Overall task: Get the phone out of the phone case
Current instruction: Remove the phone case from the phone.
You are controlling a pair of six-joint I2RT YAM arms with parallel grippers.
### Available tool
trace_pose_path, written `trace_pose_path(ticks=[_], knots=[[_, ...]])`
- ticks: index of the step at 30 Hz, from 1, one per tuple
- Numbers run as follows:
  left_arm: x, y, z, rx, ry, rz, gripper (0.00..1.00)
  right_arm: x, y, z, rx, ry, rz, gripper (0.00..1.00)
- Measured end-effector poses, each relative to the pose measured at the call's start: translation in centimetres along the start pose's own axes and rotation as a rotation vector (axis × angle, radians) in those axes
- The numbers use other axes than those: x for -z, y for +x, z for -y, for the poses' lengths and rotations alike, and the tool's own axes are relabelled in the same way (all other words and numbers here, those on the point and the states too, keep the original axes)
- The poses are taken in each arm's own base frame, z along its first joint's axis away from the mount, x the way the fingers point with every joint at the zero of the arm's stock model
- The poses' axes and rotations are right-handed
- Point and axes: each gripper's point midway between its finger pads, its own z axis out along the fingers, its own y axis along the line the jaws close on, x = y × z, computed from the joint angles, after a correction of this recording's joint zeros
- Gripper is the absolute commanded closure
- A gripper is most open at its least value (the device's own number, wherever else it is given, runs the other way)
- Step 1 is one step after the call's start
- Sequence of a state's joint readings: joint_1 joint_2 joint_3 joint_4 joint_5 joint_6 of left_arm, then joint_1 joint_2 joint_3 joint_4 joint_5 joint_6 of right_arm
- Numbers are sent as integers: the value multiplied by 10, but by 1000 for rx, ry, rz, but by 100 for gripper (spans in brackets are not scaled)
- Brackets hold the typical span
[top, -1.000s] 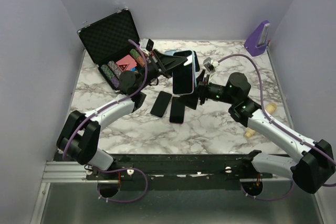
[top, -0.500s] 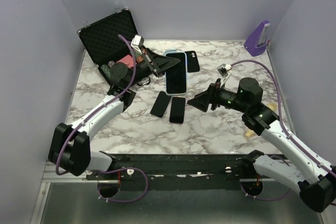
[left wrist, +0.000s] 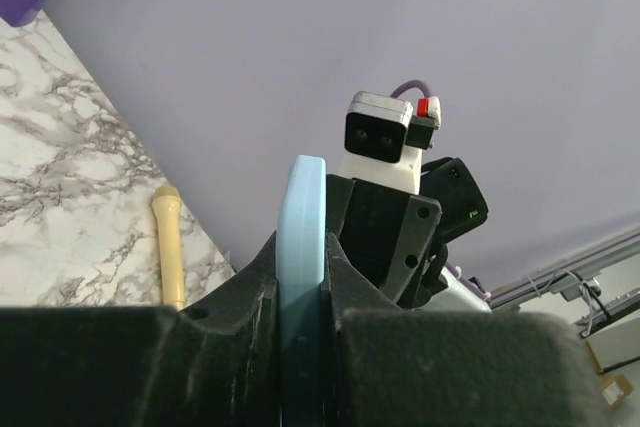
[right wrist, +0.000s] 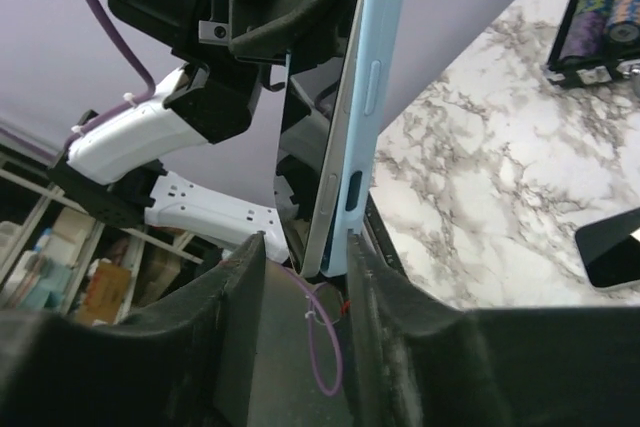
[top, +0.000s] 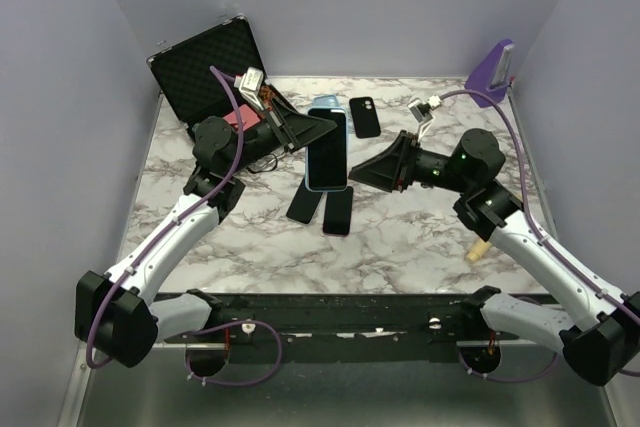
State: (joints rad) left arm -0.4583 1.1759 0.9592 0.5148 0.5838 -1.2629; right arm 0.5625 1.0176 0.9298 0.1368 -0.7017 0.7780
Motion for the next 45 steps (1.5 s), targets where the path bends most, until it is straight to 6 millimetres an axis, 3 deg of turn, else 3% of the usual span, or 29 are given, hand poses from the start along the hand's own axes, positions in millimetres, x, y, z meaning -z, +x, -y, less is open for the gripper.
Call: trace_pose_path(ticks=[6, 21, 30, 38, 41, 45], knots=[[0, 0, -1, 1, -3, -1, 100, -8, 3, -6, -56, -89, -14, 67], [-5, 4, -5, 23, -1, -15, 100, -9, 10, -5, -111, -162, -17, 59], [-10, 13, -3, 12, 7, -28, 100, -7, 16, -9, -143, -205, -46, 45], [-18, 15, 3, 20, 20, -28, 100, -11, 16, -6, -150, -210, -45, 42], [-23, 26, 6, 33, 26, -51, 100, -15, 19, -3, -164, -205, -55, 42], [-25, 25, 5, 39, 20, -33, 100, -18, 15, -3, -169, -195, -44, 46]])
